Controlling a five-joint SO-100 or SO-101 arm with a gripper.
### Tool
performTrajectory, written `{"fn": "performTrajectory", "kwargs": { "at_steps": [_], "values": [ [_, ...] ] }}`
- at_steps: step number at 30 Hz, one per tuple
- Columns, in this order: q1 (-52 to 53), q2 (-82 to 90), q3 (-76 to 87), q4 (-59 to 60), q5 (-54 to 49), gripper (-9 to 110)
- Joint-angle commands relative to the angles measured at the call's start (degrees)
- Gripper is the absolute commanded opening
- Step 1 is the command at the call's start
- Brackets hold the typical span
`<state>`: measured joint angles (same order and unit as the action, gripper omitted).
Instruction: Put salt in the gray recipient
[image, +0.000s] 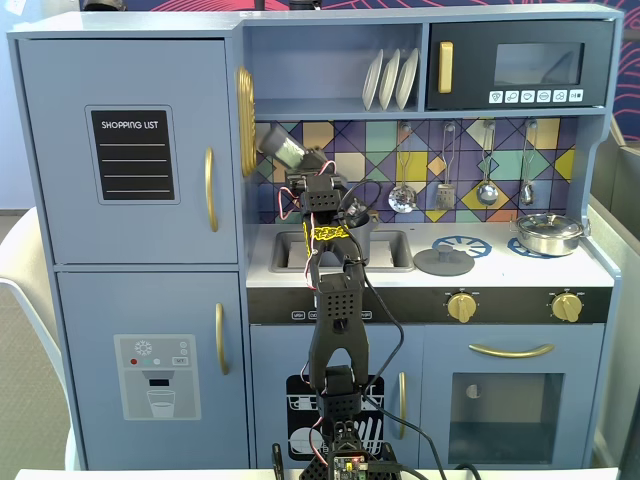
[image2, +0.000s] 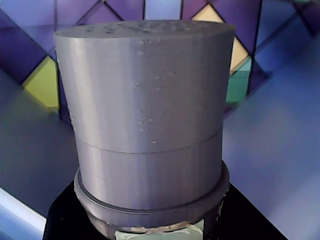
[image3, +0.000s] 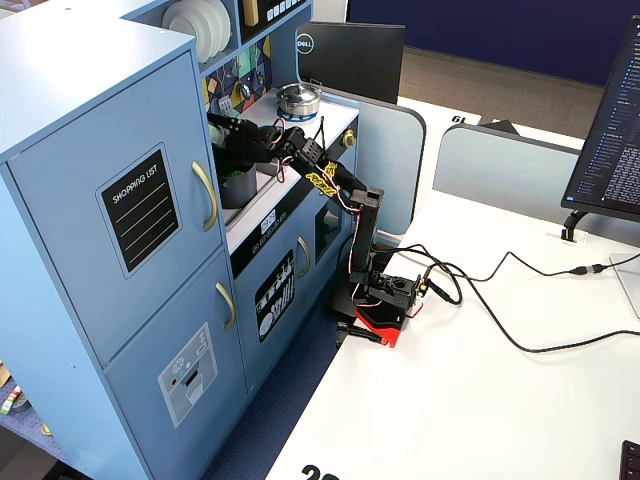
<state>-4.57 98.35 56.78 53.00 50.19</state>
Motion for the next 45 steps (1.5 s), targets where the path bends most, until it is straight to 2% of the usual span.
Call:
{"fn": "performTrajectory", "kwargs": {
  "at_steps": [1,3,5,11,13,21,25,29,32,36,41,45],
  "values": [
    [2.8,-1.5,-9.3,13.6,4.8,0],
    [3.0,-2.7,-10.5,14.8,5.4,0],
    [2.4,-2.5,-9.2,10.8,4.8,0],
    [0.6,6.2,7.1,-20.3,-1.2,0],
    [1.0,6.2,6.9,-19.5,-1.6,0],
    [5.9,0.8,0.8,3.3,8.1,0],
    [4.7,0.8,1.0,1.8,8.8,0],
    [2.6,1.7,1.5,-9.8,3.9,0],
    [2.0,2.2,0.6,-17.1,-6.1,0],
    [7.9,2.7,-0.1,-18.1,-25.3,0],
    [21.8,3.2,0.0,-17.3,-59.6,0],
    [33.9,2.4,1.0,-24.5,-88.3,0]
  ]
}}
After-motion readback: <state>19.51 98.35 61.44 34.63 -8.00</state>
